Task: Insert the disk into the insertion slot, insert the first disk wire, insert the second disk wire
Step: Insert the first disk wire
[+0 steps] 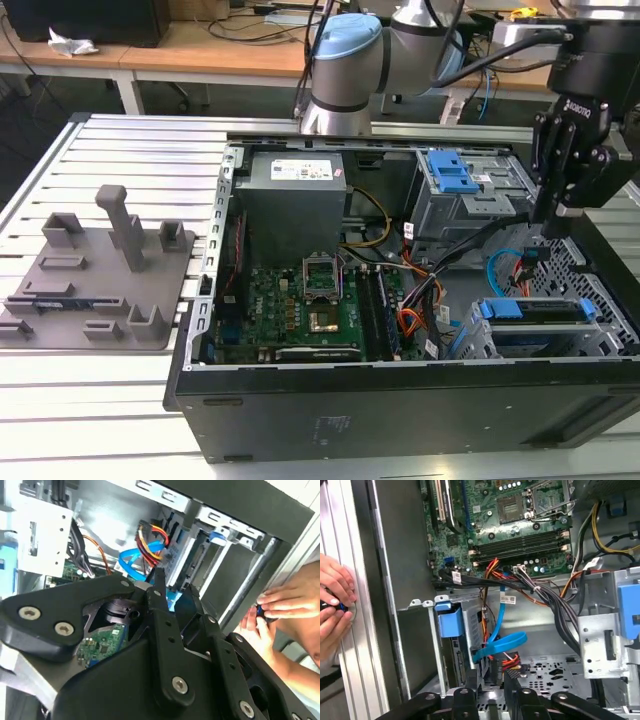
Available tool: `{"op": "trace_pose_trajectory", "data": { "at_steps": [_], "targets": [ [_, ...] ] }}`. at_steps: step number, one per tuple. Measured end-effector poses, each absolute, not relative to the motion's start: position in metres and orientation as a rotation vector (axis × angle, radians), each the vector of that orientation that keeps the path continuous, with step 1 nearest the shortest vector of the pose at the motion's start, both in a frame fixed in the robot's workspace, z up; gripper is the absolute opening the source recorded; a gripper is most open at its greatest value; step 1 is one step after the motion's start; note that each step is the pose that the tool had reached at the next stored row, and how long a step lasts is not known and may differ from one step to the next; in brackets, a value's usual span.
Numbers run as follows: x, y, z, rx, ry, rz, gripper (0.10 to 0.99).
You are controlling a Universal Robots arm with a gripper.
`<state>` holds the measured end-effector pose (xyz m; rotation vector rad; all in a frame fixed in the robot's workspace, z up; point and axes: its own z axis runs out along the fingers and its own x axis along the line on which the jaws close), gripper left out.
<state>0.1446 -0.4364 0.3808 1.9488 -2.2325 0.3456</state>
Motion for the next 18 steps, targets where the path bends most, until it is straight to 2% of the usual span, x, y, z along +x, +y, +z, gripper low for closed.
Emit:
{"op": "trace_pose_trajectory", "data": {
  "at_steps": [6,13,18],
  "targets": [
    [0.144,-0.428,0.375,1.978,-2.22,0.399,0.349],
    [0.144,-0.43,0.356,1.975,-2.216,0.405,0.349],
    [0.144,-0.43,0.353,1.955,-2.19,0.446,0.349]
  ]
}}
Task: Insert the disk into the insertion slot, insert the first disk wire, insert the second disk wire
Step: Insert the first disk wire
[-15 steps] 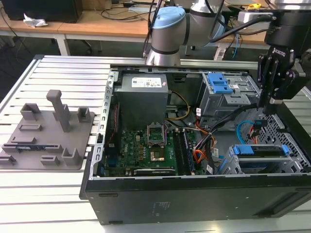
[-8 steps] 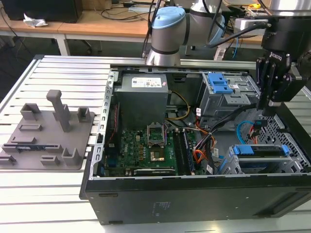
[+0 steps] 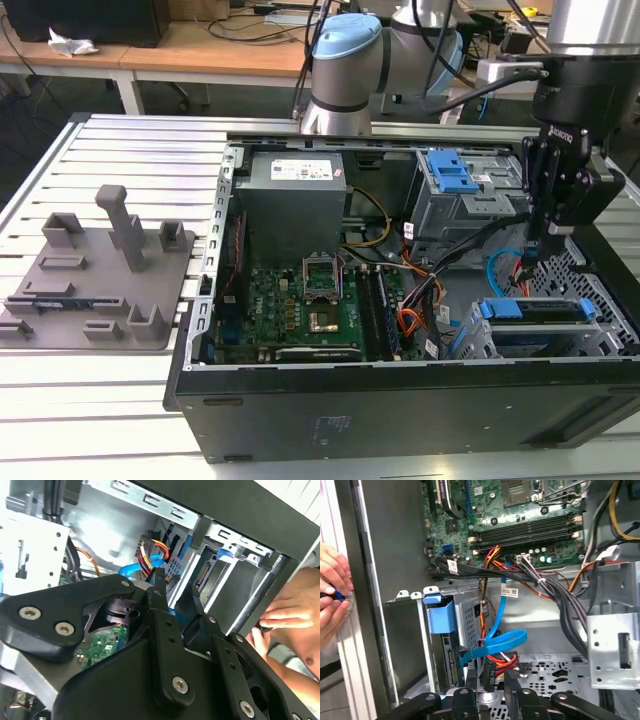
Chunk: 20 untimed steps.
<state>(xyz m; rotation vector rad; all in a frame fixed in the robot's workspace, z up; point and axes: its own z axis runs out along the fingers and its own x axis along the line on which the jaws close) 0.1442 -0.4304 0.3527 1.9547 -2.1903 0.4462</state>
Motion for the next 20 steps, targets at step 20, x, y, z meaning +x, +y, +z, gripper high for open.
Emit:
{"op": "trace_pose_trajectory", "data": {
  "at_steps": [20],
  "targets": [
    [0.141,-0.407,0.336,1.874,-2.106,0.579,0.349]
  ]
}}
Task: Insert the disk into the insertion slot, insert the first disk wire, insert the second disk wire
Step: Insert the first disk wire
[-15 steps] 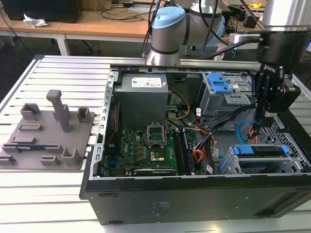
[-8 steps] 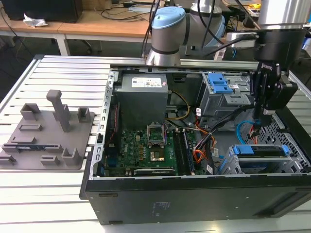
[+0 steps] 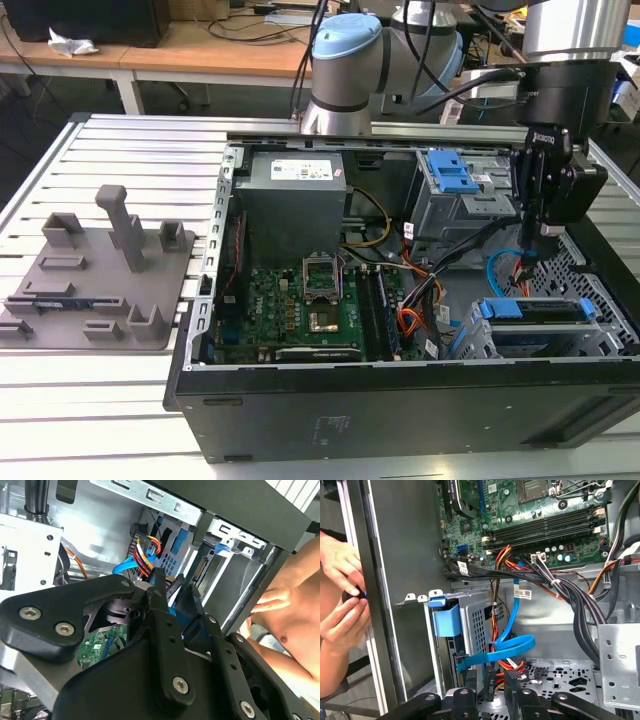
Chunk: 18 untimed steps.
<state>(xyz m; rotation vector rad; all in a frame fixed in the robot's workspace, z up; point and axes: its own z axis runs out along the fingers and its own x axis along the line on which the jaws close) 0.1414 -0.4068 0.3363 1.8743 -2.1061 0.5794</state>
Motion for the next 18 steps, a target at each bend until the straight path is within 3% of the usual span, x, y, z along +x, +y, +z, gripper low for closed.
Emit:
{"op": "trace_pose_trajectory", "data": {
  "at_steps": [6,18],
  "targets": [
    [0.1379,-0.4,0.334,1.891,-2.098,0.624,0.349],
    [0.1357,-0.3984,0.3313,1.89,-2.095,0.628,0.349]
  ]
}}
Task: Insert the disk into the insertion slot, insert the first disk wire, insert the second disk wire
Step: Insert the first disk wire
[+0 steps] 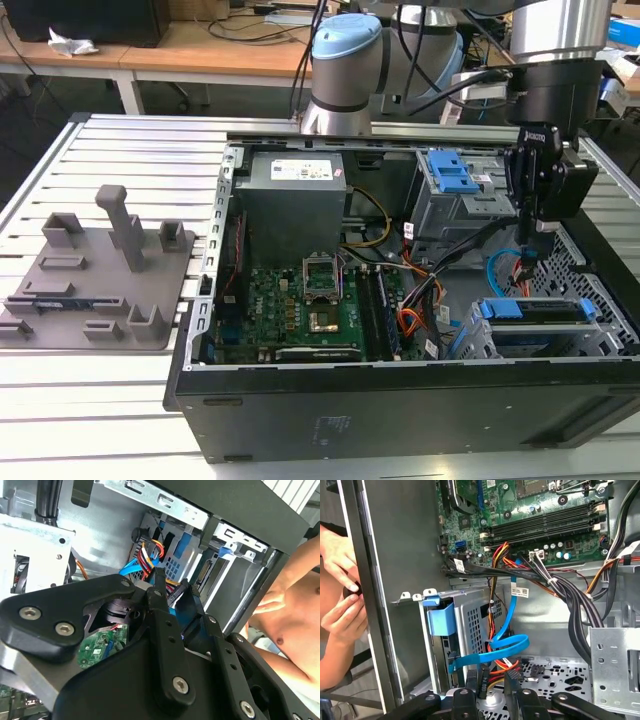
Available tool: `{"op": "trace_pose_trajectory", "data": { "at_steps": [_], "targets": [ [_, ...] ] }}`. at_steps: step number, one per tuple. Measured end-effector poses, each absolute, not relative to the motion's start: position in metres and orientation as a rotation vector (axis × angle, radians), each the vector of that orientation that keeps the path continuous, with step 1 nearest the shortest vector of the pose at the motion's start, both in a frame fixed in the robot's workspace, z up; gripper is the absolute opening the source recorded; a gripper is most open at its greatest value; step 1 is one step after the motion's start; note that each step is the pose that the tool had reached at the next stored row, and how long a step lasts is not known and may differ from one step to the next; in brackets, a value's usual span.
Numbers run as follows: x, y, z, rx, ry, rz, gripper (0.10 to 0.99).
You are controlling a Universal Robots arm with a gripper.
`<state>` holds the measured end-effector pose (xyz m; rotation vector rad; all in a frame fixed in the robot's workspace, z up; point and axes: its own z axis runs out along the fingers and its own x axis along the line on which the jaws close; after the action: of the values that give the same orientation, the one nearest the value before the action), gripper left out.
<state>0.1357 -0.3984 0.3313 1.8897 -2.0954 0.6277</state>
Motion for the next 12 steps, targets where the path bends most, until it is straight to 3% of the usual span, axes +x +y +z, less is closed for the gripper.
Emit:
{"op": "trace_pose_trajectory", "data": {
  "at_steps": [8,10,12],
  "targets": [
    [0.1356,-0.3978,0.3301,1.882,-2.088,0.644,0.337],
    [0.1356,-0.3979,0.33,1.881,-2.086,0.648,0.204],
    [0.1356,-0.3978,0.3298,1.88,-2.085,0.649,0.169]
  ]
}}
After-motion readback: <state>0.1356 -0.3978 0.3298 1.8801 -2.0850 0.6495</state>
